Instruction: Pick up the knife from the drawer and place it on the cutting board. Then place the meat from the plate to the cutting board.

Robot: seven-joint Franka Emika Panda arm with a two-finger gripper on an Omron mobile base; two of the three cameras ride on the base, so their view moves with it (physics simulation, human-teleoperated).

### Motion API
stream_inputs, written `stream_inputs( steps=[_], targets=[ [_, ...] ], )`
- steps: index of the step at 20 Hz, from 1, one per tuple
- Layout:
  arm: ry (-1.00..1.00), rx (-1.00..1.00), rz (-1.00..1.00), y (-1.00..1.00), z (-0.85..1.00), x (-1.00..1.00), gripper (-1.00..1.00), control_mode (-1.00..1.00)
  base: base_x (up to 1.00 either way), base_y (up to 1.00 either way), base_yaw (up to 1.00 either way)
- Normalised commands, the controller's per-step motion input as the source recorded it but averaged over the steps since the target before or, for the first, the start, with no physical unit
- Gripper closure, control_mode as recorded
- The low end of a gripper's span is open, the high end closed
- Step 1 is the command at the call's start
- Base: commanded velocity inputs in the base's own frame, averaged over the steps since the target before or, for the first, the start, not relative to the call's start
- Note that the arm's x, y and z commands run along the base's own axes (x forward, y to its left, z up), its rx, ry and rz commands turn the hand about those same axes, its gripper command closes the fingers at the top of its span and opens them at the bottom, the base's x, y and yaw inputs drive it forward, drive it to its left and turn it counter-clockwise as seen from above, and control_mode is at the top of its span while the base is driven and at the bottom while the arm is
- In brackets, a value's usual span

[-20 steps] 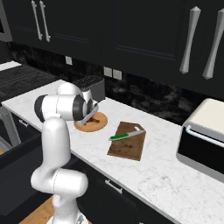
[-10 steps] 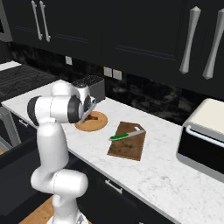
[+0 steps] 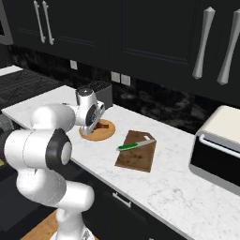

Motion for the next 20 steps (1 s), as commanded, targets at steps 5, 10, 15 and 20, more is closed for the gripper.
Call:
stream_inputs(
  steps=[5,10,15,20],
  targets=[
    [0.01,0.0,-0.03,-0.74,0.16,-0.84,1.0,-1.0,0.0,0.0,0.0],
    [0.1,0.0,-0.08,-0.87,0.14,-0.44,1.0,-1.0,0.0,0.0,0.0],
    [0.1,0.0,-0.02,-0.79,0.0,-0.06,1.0,-1.0,0.0,0.0,0.0],
    [0.05,0.0,0.0,-0.65,-0.1,0.0,1.0,-1.0,0.0,0.0,0.0]
  ],
)
